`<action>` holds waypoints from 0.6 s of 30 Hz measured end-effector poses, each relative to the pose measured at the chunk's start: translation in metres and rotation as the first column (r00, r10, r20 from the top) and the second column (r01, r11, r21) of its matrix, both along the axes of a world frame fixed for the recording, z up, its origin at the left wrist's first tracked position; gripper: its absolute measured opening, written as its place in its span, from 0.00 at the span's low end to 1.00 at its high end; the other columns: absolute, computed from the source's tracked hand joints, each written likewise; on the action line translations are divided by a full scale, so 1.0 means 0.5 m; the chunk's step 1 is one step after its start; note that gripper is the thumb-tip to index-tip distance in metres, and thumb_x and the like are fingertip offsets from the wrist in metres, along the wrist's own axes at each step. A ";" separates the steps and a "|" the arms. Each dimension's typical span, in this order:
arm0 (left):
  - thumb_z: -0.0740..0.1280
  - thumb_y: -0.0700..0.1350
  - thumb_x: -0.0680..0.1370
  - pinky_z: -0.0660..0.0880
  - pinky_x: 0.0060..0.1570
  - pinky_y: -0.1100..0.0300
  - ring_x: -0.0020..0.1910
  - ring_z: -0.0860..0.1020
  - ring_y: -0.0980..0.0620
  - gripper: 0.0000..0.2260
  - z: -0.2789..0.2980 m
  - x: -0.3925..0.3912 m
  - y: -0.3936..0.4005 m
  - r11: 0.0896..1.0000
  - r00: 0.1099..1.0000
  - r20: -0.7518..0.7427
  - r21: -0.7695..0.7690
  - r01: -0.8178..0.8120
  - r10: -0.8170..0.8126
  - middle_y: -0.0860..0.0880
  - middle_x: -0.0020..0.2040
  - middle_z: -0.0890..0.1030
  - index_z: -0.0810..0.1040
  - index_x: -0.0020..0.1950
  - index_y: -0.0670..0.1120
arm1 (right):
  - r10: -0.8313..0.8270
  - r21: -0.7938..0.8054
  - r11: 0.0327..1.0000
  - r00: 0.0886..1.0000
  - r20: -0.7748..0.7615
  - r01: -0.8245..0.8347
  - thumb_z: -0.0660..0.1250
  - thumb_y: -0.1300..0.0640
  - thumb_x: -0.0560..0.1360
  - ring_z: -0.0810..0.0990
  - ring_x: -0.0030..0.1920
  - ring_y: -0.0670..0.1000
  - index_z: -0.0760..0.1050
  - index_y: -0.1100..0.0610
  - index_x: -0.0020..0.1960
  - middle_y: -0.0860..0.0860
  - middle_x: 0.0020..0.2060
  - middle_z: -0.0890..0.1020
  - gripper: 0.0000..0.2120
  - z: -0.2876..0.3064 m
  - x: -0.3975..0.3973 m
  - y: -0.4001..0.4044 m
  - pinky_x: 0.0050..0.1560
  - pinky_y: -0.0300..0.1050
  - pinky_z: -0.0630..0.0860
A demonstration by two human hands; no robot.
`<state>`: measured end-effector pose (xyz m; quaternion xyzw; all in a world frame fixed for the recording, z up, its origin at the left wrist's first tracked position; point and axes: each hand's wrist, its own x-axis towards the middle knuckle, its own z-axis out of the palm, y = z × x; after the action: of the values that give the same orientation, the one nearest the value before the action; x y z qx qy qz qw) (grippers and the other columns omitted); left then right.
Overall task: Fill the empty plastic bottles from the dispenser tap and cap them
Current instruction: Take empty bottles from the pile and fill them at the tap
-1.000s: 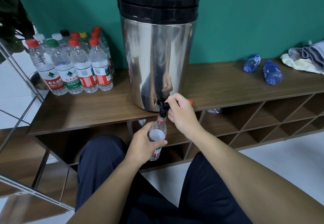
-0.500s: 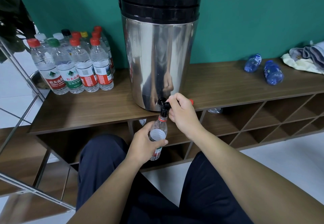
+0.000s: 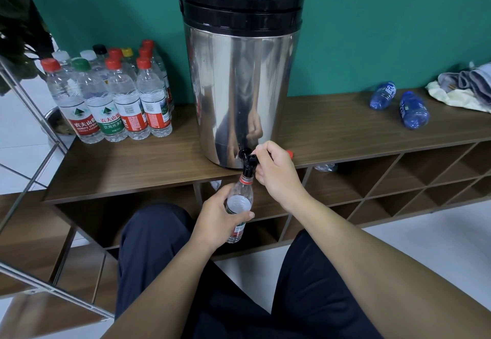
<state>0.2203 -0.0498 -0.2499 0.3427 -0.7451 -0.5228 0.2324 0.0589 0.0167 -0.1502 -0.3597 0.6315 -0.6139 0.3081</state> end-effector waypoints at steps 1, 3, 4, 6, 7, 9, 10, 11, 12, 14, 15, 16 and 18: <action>0.87 0.47 0.72 0.80 0.69 0.53 0.62 0.83 0.63 0.32 -0.001 0.000 0.000 1.000 1.000 0.004 -0.001 -0.003 0.003 0.64 0.62 0.86 0.80 0.74 0.60 | 0.001 0.000 1.000 1.000 -0.002 -0.001 0.61 0.55 0.90 0.65 0.29 0.47 0.73 0.58 0.49 0.44 0.28 0.67 0.13 0.000 -0.001 0.000 0.31 0.43 0.63; 0.87 0.48 0.72 0.80 0.70 0.52 0.63 0.83 0.62 0.33 0.000 -0.002 -0.001 1.000 1.000 0.013 0.001 -0.004 0.004 0.65 0.63 0.86 0.80 0.74 0.61 | 0.002 -0.003 1.000 1.000 -0.003 -0.002 0.61 0.55 0.90 0.64 0.29 0.47 0.73 0.58 0.49 0.44 0.28 0.67 0.13 0.000 -0.001 -0.001 0.31 0.43 0.63; 0.87 0.48 0.72 0.80 0.71 0.51 0.64 0.83 0.61 0.33 0.000 -0.003 -0.002 1.000 1.000 0.018 0.000 -0.003 0.003 0.65 0.63 0.86 0.80 0.75 0.61 | 0.001 -0.004 1.000 1.000 -0.002 -0.001 0.61 0.55 0.90 0.64 0.29 0.47 0.73 0.58 0.49 0.44 0.28 0.67 0.13 0.000 -0.001 -0.001 0.31 0.43 0.63; 0.87 0.49 0.72 0.80 0.71 0.50 0.64 0.83 0.61 0.34 0.001 -0.003 -0.002 1.000 1.000 0.025 -0.006 -0.005 0.006 0.65 0.63 0.85 0.79 0.75 0.61 | -0.002 -0.006 1.000 1.000 0.005 0.002 0.61 0.55 0.90 0.64 0.29 0.47 0.73 0.59 0.49 0.44 0.28 0.67 0.12 0.000 0.000 -0.002 0.31 0.43 0.63; 0.87 0.49 0.72 0.80 0.71 0.50 0.64 0.83 0.62 0.33 0.001 -0.003 -0.002 1.000 1.000 0.023 -0.005 -0.005 0.006 0.65 0.63 0.85 0.79 0.75 0.61 | -0.003 -0.008 1.000 1.000 0.009 0.003 0.61 0.56 0.90 0.64 0.29 0.47 0.73 0.60 0.49 0.45 0.28 0.67 0.12 0.001 0.000 -0.001 0.30 0.43 0.63; 0.87 0.49 0.72 0.80 0.71 0.51 0.63 0.83 0.63 0.33 0.002 -0.001 -0.002 1.000 1.000 0.023 0.002 -0.005 0.005 0.65 0.63 0.85 0.80 0.75 0.61 | -0.002 -0.016 1.000 1.000 0.016 0.002 0.61 0.56 0.90 0.64 0.29 0.47 0.73 0.60 0.50 0.45 0.28 0.66 0.12 0.001 0.001 0.000 0.30 0.42 0.62; 0.87 0.49 0.72 0.80 0.70 0.51 0.63 0.83 0.63 0.33 0.003 -0.001 -0.001 1.000 1.000 0.023 0.001 -0.004 0.004 0.65 0.62 0.85 0.80 0.75 0.61 | -0.002 -0.021 1.000 1.000 0.018 0.002 0.61 0.56 0.90 0.64 0.29 0.47 0.73 0.60 0.50 0.46 0.28 0.66 0.12 0.001 0.001 0.000 0.30 0.42 0.62; 0.87 0.49 0.72 0.80 0.70 0.50 0.63 0.83 0.63 0.33 0.001 -0.001 -0.002 1.000 1.000 0.020 -0.001 -0.002 0.002 0.65 0.62 0.86 0.80 0.74 0.61 | -0.003 -0.022 1.000 1.000 0.020 0.003 0.61 0.56 0.90 0.64 0.29 0.47 0.74 0.60 0.50 0.46 0.28 0.66 0.12 0.001 0.001 -0.001 0.30 0.42 0.62; 0.87 0.49 0.72 0.80 0.70 0.50 0.62 0.83 0.62 0.32 0.001 -0.001 -0.002 1.000 1.000 0.017 -0.001 0.000 0.000 0.64 0.62 0.86 0.80 0.74 0.61 | -0.005 -0.020 1.000 1.000 0.022 0.006 0.61 0.56 0.90 0.64 0.30 0.47 0.74 0.60 0.50 0.46 0.28 0.66 0.12 0.000 0.001 -0.001 0.30 0.43 0.62; 0.87 0.48 0.72 0.81 0.70 0.49 0.62 0.84 0.60 0.31 0.000 -0.001 -0.002 1.000 1.000 0.005 0.004 -0.001 0.001 0.63 0.62 0.87 0.81 0.73 0.61 | -0.012 -0.015 1.000 1.000 0.020 0.012 0.62 0.56 0.90 0.64 0.30 0.48 0.74 0.60 0.49 0.47 0.29 0.67 0.12 -0.004 -0.001 -0.004 0.31 0.43 0.63; 0.87 0.47 0.72 0.81 0.70 0.49 0.62 0.84 0.60 0.31 0.000 -0.001 -0.002 1.000 1.000 0.002 0.005 -0.001 0.000 0.63 0.61 0.87 0.81 0.72 0.60 | -0.014 -0.012 1.000 1.000 0.016 0.014 0.62 0.55 0.89 0.64 0.30 0.48 0.74 0.59 0.48 0.47 0.29 0.67 0.12 -0.006 -0.002 -0.005 0.31 0.44 0.63; 0.87 0.48 0.72 0.81 0.70 0.49 0.62 0.84 0.60 0.31 0.000 -0.001 -0.002 1.000 1.000 0.003 0.005 0.000 0.000 0.62 0.61 0.87 0.81 0.72 0.60 | -0.014 -0.010 1.000 1.000 0.013 0.014 0.62 0.55 0.89 0.65 0.30 0.48 0.74 0.58 0.48 0.47 0.29 0.67 0.13 -0.007 -0.003 -0.006 0.31 0.44 0.63; 0.86 0.48 0.73 0.81 0.69 0.49 0.61 0.84 0.61 0.31 0.000 -0.001 -0.002 1.000 1.000 0.005 0.002 0.000 0.000 0.63 0.61 0.86 0.81 0.72 0.60 | -0.012 -0.012 1.000 1.000 0.017 0.012 0.62 0.55 0.89 0.65 0.30 0.48 0.74 0.57 0.48 0.47 0.29 0.67 0.12 -0.009 -0.004 -0.007 0.32 0.45 0.63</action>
<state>0.2199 -0.0506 -0.2498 0.3444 -0.7451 -0.5228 0.2301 0.0568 0.0131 -0.1547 -0.3526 0.6274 -0.6225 0.3074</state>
